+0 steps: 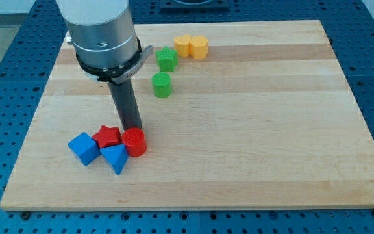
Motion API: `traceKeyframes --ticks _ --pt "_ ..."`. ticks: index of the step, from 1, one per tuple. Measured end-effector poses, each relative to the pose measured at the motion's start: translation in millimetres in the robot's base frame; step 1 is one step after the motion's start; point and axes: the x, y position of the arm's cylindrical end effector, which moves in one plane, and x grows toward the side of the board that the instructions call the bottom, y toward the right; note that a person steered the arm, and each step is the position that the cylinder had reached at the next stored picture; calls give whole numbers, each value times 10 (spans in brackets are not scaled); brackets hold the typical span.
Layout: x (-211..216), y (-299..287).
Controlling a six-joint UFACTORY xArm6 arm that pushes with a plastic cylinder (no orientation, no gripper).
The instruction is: Slide green circle slightly towards left
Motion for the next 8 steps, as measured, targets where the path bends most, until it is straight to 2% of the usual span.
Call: traceKeyframes --ticks 1,2,3,4,5,8 --pt "-70 96" --pt "-98 806" --pt "-107 935" --pt "-343 933" --pt "-843 901" --pt "-989 689"
